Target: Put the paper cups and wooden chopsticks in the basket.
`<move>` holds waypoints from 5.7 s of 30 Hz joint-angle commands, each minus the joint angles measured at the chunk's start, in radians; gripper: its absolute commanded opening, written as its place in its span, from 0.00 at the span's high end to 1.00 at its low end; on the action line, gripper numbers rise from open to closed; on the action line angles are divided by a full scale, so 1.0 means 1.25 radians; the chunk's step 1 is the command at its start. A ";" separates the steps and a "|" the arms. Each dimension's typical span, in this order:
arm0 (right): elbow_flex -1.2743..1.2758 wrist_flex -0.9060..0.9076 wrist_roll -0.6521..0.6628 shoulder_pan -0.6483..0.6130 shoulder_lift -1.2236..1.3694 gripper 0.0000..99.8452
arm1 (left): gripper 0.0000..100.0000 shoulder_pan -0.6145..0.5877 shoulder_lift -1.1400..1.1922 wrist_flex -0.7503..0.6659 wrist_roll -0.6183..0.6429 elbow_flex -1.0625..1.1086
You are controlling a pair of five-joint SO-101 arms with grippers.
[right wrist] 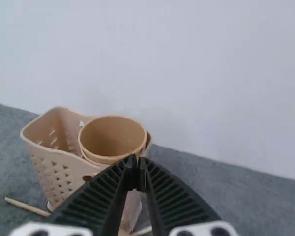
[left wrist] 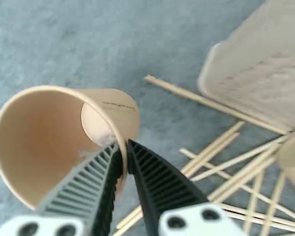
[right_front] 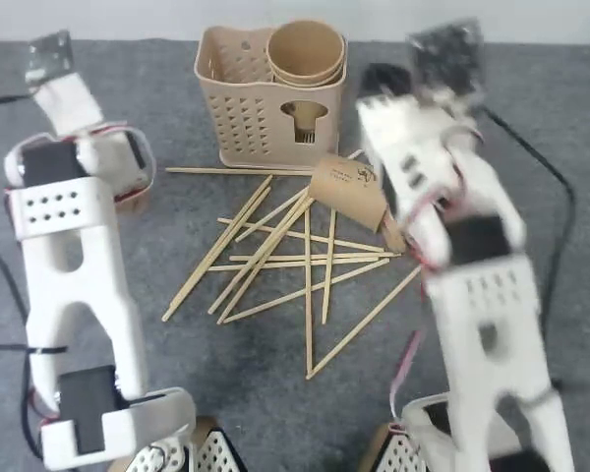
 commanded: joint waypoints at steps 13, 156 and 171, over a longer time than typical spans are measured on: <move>0.546 0.024 0.010 0.039 -0.472 0.99 | 0.99 0.179 -0.001 0.155 0.055 -0.451; 0.266 -0.160 -0.261 -0.006 0.331 0.90 | 0.86 0.173 -0.408 -0.330 -0.063 0.647; 0.271 0.123 -0.130 0.003 -0.019 0.99 | 0.86 0.173 -0.414 -0.331 -0.063 0.665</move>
